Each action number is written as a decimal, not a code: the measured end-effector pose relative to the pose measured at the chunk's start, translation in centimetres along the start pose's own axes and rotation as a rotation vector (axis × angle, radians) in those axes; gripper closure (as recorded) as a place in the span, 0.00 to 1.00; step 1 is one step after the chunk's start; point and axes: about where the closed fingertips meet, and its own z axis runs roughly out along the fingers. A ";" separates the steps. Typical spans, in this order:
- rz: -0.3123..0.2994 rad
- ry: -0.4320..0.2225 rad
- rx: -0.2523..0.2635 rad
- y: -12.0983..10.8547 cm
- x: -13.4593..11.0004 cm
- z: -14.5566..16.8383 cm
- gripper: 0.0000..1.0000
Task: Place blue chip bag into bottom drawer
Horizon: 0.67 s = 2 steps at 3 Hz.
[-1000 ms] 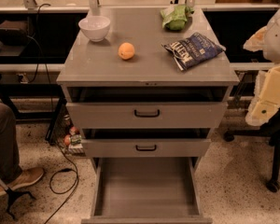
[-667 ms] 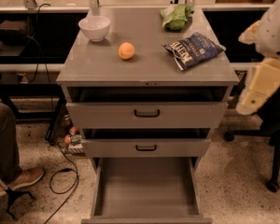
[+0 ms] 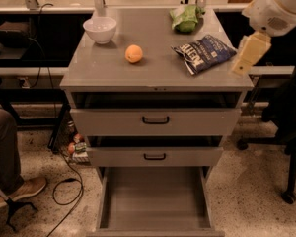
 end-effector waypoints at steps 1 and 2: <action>0.029 -0.038 0.026 -5.1 -1.3 3.4 0.00; 0.053 -0.058 0.019 -8.2 -2.2 6.9 0.00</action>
Offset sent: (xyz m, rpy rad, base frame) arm 0.1773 0.0081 -0.0337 0.1146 -0.0109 -0.0418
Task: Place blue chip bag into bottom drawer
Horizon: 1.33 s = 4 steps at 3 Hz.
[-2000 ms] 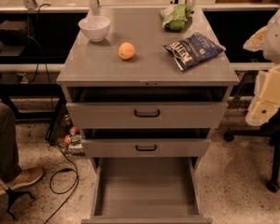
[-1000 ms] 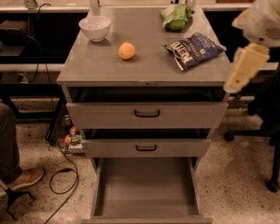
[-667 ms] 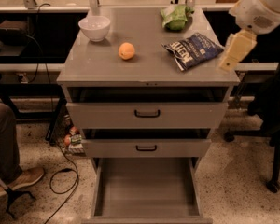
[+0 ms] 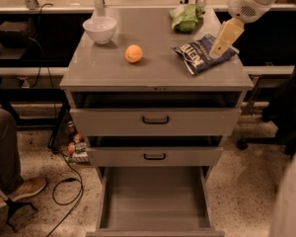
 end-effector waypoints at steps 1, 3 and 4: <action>0.021 0.019 -0.042 -0.9 0.1 4.0 0.00; 0.057 0.098 -0.126 -0.5 1.2 10.6 0.00; 0.058 0.100 -0.128 -0.5 1.3 10.8 0.00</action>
Offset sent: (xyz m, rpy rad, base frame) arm 0.0725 0.0113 -0.0946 -0.0163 0.1808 -0.0588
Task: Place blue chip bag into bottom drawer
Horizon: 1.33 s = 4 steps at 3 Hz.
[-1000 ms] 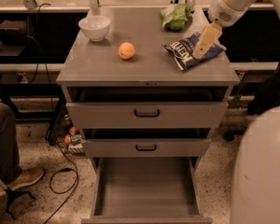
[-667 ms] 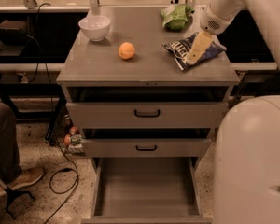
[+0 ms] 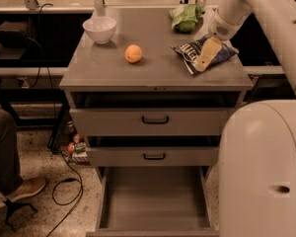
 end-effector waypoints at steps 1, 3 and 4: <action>-0.029 -0.004 -0.001 -0.1 -0.1 0.4 0.00; -0.229 -0.026 -0.019 -0.3 0.1 0.6 0.00; -0.389 0.026 -0.054 0.0 -0.1 1.0 0.00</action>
Offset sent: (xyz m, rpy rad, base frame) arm 0.0156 -0.0111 0.0034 -0.0411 -0.0755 0.2363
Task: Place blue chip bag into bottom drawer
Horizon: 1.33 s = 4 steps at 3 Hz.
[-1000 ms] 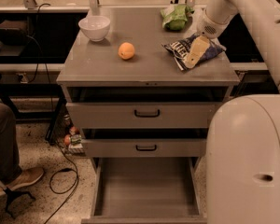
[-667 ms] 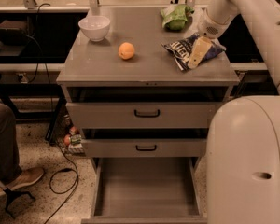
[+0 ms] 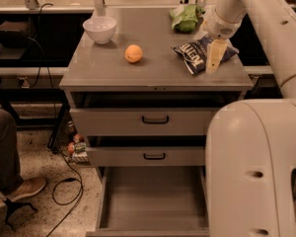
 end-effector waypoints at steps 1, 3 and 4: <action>-0.088 0.097 -0.021 -0.5 0.0 1.0 0.00; -0.182 0.192 -0.028 -1.4 0.0 1.9 0.16; -0.195 0.202 -0.046 -1.3 -0.1 2.4 0.40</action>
Offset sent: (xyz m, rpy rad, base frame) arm 0.0214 0.0024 -0.0020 -0.3067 -0.0148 0.1284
